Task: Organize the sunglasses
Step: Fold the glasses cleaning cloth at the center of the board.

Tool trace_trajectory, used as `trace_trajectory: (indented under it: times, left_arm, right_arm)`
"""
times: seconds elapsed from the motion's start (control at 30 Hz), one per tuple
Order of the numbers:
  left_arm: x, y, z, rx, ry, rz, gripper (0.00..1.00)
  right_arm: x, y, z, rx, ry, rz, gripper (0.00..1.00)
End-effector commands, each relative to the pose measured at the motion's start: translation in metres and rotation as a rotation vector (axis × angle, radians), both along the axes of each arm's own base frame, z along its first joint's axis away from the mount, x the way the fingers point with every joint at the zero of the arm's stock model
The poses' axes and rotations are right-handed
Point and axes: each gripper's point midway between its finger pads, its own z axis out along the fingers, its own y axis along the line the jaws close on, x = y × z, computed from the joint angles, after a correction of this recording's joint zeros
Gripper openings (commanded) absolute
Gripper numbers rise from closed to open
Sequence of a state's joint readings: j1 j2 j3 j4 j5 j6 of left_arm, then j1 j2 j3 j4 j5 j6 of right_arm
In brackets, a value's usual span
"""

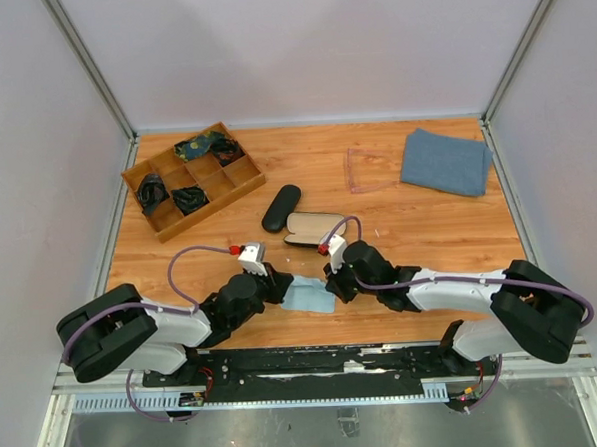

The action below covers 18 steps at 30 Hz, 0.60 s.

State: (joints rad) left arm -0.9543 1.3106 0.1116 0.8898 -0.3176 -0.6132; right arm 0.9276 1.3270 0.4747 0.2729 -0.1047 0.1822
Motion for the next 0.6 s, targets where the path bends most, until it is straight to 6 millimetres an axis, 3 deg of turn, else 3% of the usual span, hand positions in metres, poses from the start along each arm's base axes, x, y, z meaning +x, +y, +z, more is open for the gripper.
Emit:
trace_trajectory:
  times: [0.0, 0.57]
  left_arm:
    - [-0.004, -0.001, 0.006, -0.021, -0.023, -0.002, 0.0]
    - [-0.018, 0.004, 0.001, -0.021, -0.014, -0.009, 0.01]
  right_arm:
    - [-0.011, 0.004, 0.0, 0.007, -0.014, 0.046, 0.01]
    - [-0.018, 0.0, 0.003, 0.018, -0.032, 0.054, 0.01]
